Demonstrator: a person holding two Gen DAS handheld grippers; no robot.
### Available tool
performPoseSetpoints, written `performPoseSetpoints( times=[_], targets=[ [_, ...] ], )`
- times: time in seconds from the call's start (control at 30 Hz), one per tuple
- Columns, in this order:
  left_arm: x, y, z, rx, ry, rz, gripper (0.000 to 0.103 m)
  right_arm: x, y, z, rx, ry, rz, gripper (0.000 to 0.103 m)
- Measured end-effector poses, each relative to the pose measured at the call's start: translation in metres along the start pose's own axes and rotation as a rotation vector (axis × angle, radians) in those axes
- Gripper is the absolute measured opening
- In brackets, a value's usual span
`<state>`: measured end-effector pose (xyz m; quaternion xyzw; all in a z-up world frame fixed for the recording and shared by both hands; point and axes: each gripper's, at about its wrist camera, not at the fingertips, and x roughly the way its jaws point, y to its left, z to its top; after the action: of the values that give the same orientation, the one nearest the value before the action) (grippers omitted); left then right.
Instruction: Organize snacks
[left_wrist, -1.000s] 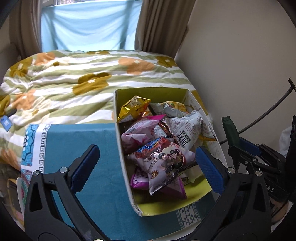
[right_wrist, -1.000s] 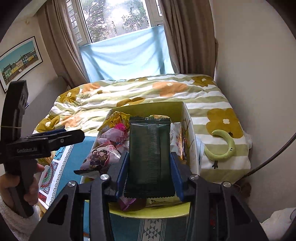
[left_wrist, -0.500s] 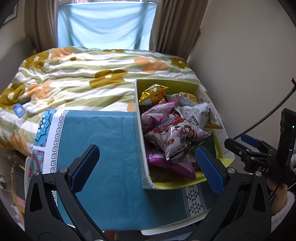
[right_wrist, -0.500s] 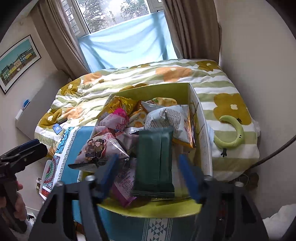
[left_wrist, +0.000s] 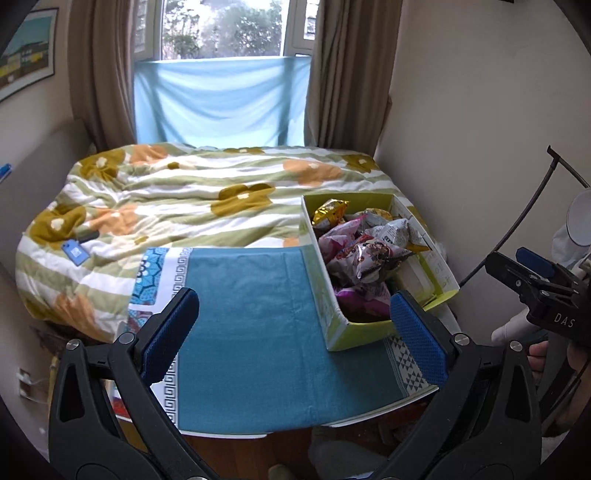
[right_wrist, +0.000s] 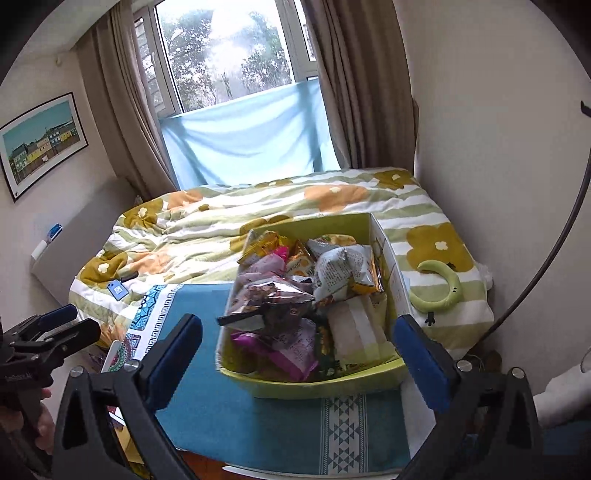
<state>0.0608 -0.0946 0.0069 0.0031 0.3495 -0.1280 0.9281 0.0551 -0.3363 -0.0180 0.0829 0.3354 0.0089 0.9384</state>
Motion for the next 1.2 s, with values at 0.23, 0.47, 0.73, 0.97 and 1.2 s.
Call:
performPoseSetpoints(
  times=[0.23, 0.47, 0.73, 0.97, 1.2],
  targets=[
    [-0.073, 0.021, -0.032, 0.008, -0.115, 0.101, 0.103, -0.066, 0.060, -0.025, -0.055, -0.085, -0.064, 0.103],
    [-0.109, 0.034, -0.067, -0.006, -0.169, 0.127, 0.103, -0.094, 0.087, -0.056, -0.094, -0.108, -0.127, 0.103],
    [-0.115, 0.031, -0.074, -0.006, -0.173, 0.129, 0.103, -0.105, 0.092, -0.066, -0.077, -0.111, -0.129, 0.103],
    [-0.111, 0.020, -0.074, 0.014, -0.171, 0.125, 0.103, -0.109, 0.090, -0.067, -0.069, -0.117, -0.136, 0.103],
    [-0.110, 0.020, -0.072, 0.008, -0.169, 0.129, 0.103, -0.107, 0.090, -0.066, -0.076, -0.116, -0.133, 0.103]
  ],
)
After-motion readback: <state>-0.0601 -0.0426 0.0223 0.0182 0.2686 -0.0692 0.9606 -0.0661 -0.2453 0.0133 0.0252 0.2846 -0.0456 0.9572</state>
